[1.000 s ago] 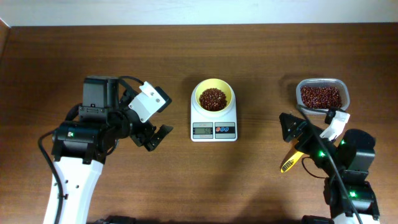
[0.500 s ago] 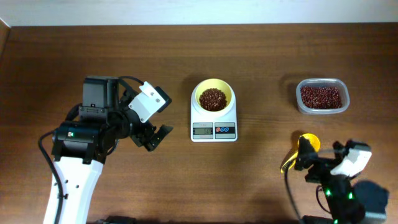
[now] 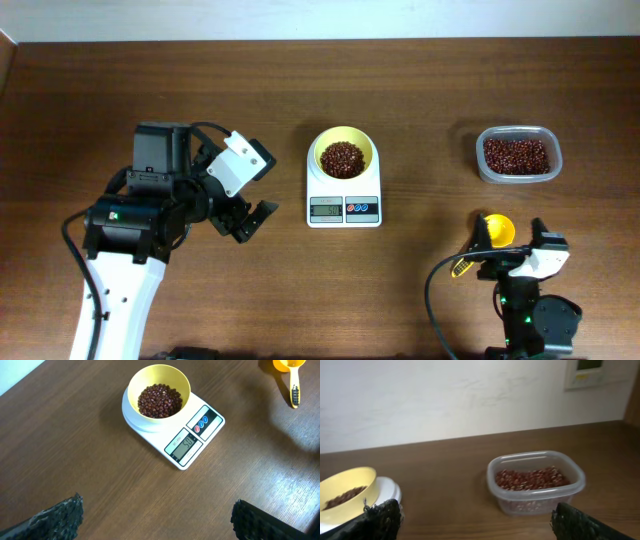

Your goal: Scoop item into bowl and weigh 50g on scale

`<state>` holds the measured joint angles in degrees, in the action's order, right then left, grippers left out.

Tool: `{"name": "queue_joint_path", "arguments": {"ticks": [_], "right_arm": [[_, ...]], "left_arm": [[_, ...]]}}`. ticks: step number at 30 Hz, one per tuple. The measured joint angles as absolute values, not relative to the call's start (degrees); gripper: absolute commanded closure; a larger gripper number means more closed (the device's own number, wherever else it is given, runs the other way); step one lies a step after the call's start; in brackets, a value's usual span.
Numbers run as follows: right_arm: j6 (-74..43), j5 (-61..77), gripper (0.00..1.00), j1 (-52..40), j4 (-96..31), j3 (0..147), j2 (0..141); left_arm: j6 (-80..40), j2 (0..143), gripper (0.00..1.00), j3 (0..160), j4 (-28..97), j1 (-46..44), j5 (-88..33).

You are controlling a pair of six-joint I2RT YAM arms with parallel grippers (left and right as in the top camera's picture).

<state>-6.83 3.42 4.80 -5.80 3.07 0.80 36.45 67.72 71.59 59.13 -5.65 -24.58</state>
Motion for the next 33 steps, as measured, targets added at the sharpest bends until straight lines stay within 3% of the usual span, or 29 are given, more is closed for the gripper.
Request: {"name": "queue_joint_path", "arguments": {"ticks": [33], "right_arm": [[-4.5, 0.8, 0.01, 1.6, -4.6, 0.9, 0.8]], "left_arm": [[36.5, 67.7, 0.01, 71.6, 59.1, -5.7, -24.6]]}}
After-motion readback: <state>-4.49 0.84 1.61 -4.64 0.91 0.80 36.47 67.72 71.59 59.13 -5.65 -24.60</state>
